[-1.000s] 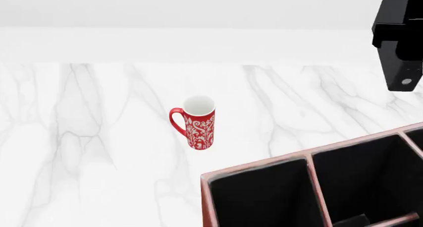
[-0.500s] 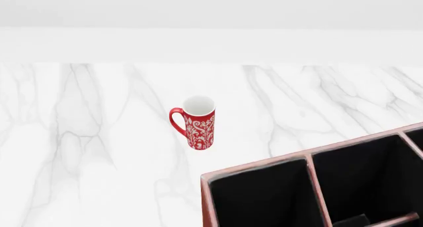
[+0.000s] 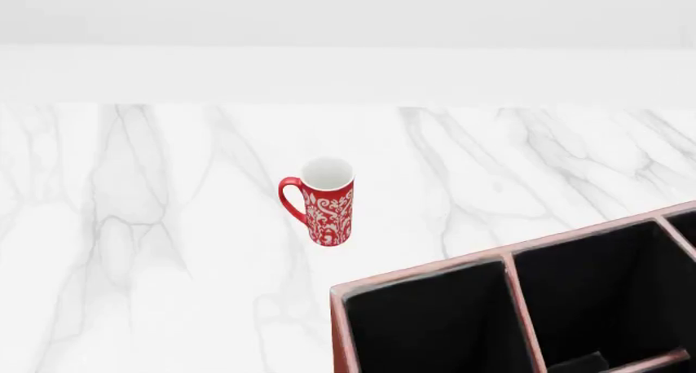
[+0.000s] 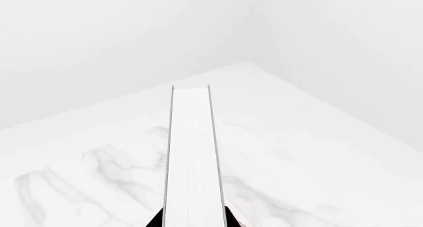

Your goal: Pick up the book and place it in the right compartment of the caddy.

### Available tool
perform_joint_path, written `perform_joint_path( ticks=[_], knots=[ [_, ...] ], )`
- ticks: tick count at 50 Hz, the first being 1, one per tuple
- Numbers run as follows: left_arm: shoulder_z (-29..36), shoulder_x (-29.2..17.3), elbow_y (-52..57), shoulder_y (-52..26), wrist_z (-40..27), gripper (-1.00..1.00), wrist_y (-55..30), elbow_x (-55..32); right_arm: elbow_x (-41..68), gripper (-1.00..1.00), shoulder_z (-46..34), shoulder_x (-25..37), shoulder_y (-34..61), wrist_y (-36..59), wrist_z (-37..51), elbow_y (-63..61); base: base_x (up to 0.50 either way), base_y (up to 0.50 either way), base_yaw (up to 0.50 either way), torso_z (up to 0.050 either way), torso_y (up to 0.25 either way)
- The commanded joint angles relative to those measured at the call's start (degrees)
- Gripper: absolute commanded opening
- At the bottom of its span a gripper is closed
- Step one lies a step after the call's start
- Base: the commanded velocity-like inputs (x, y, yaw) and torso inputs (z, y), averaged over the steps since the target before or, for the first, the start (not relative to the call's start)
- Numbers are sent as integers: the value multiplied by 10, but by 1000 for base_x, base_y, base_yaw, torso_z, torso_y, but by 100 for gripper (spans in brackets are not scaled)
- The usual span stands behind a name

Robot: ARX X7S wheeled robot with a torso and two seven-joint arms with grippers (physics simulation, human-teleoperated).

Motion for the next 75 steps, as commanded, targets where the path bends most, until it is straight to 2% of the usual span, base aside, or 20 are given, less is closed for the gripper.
perform_joint_path(
  ticks=[1, 19, 34, 75],
  knots=[
    [2, -1, 0, -1, 0, 100, 0, 1, -27, -100, 0, 2, 4, -8, -10, -4, 0, 0, 0, 0, 0],
    [8, -2, 1, -2, -2, 100, -2, 4, -28, -100, -7, 1, -10, -12, -19, -9, 0, 0, 0, 1, 1],
    [8, 8, -7, 1, 11, 100, 7, 13, 88, -100, 29, 36, -51, 12, 74, -51, 0, 0, 0, 0, 2],
    [12, 6, -8, -4, 9, 100, 2, 14, 30, -100, 13, 41, -104, -24, 34, -30, 0, 0, 0, 0, 1]
  ],
)
